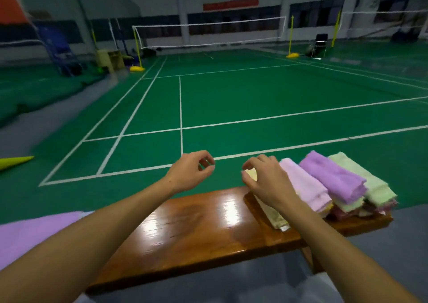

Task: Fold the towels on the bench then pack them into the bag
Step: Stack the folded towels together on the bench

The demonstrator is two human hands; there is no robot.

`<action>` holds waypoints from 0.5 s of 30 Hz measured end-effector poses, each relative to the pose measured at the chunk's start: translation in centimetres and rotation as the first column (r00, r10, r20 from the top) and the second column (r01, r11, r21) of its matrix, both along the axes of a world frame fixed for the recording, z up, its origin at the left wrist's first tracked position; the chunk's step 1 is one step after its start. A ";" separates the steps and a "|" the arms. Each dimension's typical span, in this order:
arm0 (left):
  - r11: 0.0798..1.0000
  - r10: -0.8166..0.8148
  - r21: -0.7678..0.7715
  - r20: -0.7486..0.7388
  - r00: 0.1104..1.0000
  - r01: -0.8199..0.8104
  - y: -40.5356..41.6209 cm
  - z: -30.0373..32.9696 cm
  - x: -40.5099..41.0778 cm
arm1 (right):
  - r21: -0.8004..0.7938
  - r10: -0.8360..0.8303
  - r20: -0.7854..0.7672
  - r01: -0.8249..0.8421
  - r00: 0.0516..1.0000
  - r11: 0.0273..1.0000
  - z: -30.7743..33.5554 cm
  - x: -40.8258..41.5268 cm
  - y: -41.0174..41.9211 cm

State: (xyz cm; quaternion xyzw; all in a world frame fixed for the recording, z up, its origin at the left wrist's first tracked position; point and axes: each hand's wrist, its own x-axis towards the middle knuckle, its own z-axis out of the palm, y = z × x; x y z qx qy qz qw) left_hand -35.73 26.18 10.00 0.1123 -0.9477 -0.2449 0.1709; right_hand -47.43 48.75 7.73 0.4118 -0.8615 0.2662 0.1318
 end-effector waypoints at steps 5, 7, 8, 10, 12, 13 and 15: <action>0.981 0.190 0.013 0.073 0.979 -0.191 -8.9 -2.5 12.9 | 0.079 0.185 0.054 -0.189 0.981 0.979 -2.0 8.8 -10.1; 0.963 0.266 0.010 0.103 0.958 -0.269 -12.2 -3.5 17.8 | 0.107 0.256 0.089 -0.265 0.963 0.958 -3.1 12.1 -14.2; 0.953 0.300 0.007 0.118 0.946 -0.303 -13.8 -4.0 20.1 | 0.120 0.289 0.101 -0.300 0.952 0.947 -3.8 13.7 -16.2; 0.929 0.367 -0.005 0.149 0.918 -0.370 -16.6 -4.9 24.4 | 0.150 0.345 0.132 -0.363 0.929 0.920 -5.1 16.7 -20.0; 0.901 0.429 -0.026 0.185 0.884 -0.432 -19.0 -6.0 28.3 | 0.176 0.393 0.180 -0.423 0.902 0.889 -6.4 19.8 -23.3; 0.884 0.463 -0.040 0.204 0.863 -0.465 -20.0 -6.6 30.1 | 0.194 0.412 0.213 -0.452 0.886 0.871 -7.1 21.3 -24.9; 0.856 0.510 -0.046 0.242 0.825 -0.515 -21.8 -8.0 33.3 | 0.219 0.437 0.307 -0.509 0.846 0.832 -8.5 24.1 -27.7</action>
